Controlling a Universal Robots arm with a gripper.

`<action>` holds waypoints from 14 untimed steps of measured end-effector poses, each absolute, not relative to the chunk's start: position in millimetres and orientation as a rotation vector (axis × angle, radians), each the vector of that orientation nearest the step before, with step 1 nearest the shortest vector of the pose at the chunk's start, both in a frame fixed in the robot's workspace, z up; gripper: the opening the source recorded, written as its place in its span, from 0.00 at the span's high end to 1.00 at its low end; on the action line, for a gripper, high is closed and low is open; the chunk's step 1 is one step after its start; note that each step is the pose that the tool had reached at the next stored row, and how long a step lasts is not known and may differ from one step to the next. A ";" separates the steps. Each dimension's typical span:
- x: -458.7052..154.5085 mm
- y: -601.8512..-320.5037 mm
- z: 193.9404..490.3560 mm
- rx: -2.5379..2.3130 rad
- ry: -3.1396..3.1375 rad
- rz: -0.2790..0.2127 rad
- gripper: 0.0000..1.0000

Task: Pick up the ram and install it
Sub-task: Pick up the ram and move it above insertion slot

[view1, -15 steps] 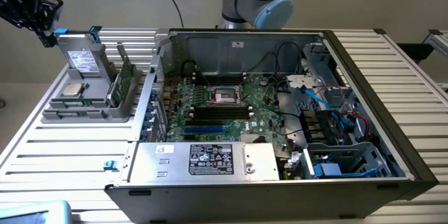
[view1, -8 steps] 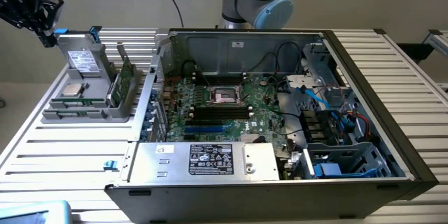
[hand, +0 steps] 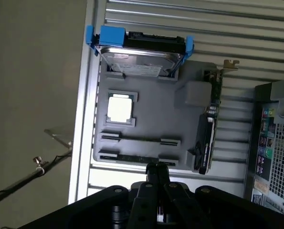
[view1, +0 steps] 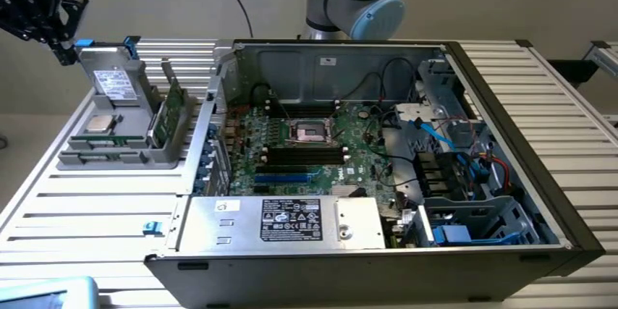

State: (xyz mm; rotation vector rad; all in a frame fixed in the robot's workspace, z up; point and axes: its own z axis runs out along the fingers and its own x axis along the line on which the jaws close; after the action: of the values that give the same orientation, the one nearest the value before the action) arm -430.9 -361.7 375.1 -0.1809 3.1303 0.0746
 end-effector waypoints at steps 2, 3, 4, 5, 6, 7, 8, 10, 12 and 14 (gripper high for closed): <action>-430.9 -361.7 375.0 -0.237 3.128 0.073 0.89; -430.9 -361.7 375.0 -0.266 3.126 0.071 0.89; -430.9 -361.8 375.1 -0.295 3.124 0.070 0.89; -430.9 -361.7 375.1 -0.324 3.121 0.069 0.89; -431.0 -361.7 375.1 -0.352 3.119 0.068 0.89; -431.0 -361.7 375.1 -0.381 3.116 0.068 0.89; -431.0 -361.7 375.1 -0.410 3.113 0.068 0.89; -431.0 -361.6 375.1 -0.466 3.106 0.068 0.89; -431.0 -361.7 375.1 -0.522 3.097 0.068 0.89; -431.0 -361.7 375.1 -0.578 3.088 0.068 0.89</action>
State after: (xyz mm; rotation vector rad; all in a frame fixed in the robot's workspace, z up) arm -431.0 -361.7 375.1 -0.5779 3.0882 0.0682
